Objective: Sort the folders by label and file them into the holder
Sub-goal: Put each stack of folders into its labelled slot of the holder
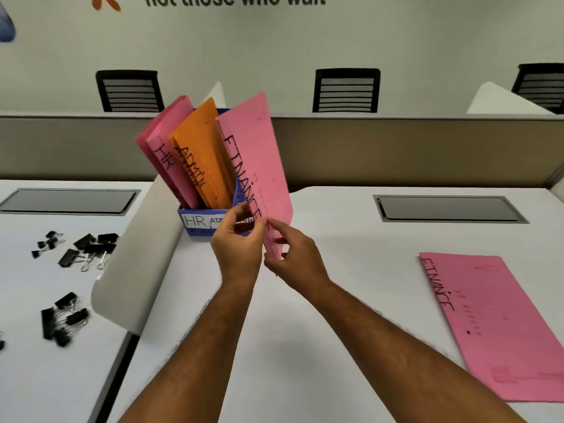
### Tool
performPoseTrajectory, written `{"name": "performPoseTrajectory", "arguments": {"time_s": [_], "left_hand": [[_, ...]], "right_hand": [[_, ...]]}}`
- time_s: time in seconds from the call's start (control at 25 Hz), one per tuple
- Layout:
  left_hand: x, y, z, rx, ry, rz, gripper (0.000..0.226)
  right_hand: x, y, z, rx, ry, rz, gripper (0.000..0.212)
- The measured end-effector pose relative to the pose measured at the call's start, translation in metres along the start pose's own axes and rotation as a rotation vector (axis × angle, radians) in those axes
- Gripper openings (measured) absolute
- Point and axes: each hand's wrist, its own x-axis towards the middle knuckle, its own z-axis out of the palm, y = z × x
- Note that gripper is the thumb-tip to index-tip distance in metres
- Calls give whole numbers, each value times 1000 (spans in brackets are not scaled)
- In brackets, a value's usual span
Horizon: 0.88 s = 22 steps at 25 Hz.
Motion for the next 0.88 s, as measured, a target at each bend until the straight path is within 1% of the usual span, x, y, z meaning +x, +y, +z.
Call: {"name": "performPoseTrajectory", "arguments": {"time_s": [0.2, 0.36, 0.44, 0.64, 0.88], "left_hand": [[52, -3, -35, -8, 123, 65, 35], [93, -9, -39, -17, 125, 77, 35], [112, -14, -32, -32, 126, 76, 34], [157, -27, 0, -40, 136, 87, 37], [185, -58, 18, 0, 119, 104, 35]], "right_hand": [[46, -32, 36, 7, -7, -112, 65], [87, -37, 53, 1, -8, -121, 62], [109, -35, 61, 13, 4, -102, 61], [169, -17, 75, 161, 42, 34, 57], [200, 7, 92, 244, 56, 92, 56]]}}
